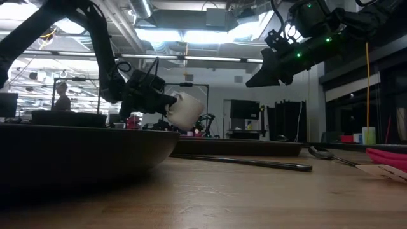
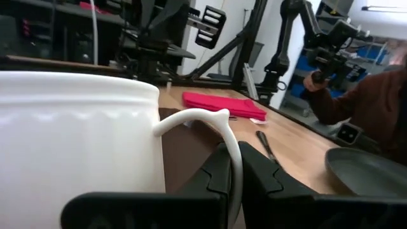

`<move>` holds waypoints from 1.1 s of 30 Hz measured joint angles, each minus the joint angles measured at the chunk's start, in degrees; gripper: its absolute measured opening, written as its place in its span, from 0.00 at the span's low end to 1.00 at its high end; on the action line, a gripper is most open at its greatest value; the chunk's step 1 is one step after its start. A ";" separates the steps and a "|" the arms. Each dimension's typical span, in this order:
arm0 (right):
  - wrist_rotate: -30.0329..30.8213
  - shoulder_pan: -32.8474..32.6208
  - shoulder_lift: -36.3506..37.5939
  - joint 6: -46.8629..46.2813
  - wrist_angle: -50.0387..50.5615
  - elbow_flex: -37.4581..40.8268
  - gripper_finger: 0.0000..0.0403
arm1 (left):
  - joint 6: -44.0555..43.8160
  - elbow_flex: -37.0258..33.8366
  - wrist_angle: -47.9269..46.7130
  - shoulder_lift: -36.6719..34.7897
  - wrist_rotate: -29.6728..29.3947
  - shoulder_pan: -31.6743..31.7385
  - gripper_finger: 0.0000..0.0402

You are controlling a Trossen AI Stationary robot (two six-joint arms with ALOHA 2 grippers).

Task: Set up tray
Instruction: Put the white mug on the brown serving tray

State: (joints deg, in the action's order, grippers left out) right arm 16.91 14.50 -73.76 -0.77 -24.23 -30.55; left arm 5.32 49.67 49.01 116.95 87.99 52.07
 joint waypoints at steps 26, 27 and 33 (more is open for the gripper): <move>0.02 0.00 0.00 10.31 -10.92 0.02 0.07 | -2.11 -7.89 10.67 -0.02 -15.60 -4.51 0.01; 0.02 0.00 0.00 10.31 -10.93 0.02 0.07 | -2.12 -7.89 10.68 -0.02 -15.63 -4.43 0.01; 0.00 0.00 -0.02 10.31 -10.91 0.02 0.07 | -2.20 -7.89 10.40 -0.02 -18.65 -4.49 0.02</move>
State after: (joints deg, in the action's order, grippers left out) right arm 16.91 14.50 -73.77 9.54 -35.14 -30.52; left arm 3.12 41.78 59.40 116.92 69.34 47.58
